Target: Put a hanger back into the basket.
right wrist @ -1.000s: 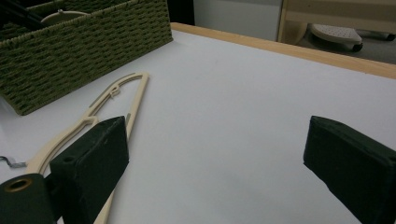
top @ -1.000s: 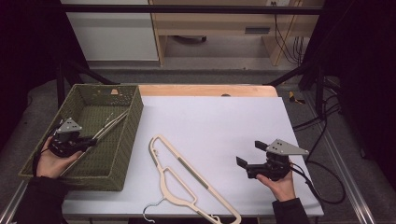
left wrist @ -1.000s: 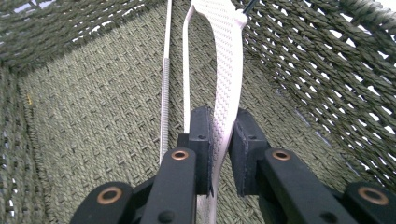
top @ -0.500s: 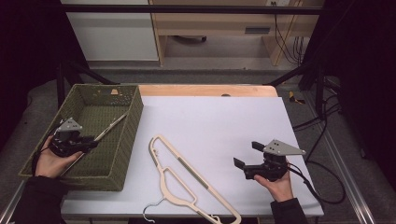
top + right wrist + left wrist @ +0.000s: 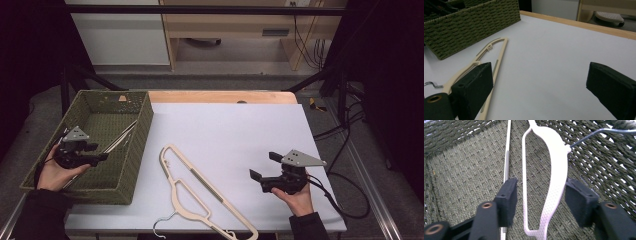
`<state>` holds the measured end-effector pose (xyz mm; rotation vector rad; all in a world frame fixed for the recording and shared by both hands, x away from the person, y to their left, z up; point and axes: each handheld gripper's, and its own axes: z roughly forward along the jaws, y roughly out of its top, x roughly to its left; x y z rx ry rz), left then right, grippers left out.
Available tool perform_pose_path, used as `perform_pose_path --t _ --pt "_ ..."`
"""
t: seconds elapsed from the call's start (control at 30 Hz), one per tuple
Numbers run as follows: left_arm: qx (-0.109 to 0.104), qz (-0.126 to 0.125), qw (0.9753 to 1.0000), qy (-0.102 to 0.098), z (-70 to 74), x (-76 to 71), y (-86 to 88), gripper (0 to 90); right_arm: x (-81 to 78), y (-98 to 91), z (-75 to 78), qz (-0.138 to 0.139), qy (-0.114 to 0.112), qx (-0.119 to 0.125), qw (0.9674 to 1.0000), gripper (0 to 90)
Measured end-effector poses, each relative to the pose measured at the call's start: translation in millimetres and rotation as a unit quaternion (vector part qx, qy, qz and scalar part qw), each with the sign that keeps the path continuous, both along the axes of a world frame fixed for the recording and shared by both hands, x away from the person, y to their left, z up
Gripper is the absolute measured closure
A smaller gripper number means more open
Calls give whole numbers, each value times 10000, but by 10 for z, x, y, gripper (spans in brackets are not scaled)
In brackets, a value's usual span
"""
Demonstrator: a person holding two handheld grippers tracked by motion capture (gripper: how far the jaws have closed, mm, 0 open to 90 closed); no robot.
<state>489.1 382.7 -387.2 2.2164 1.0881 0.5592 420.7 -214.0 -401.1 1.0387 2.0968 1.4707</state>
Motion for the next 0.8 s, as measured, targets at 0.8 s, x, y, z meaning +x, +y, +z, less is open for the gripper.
perform_pose_path --t 0.8 --pt "-1096 -173 9821 -1519 575 -645 -466 93 -57 109 98 175 -109 145 9997 72"
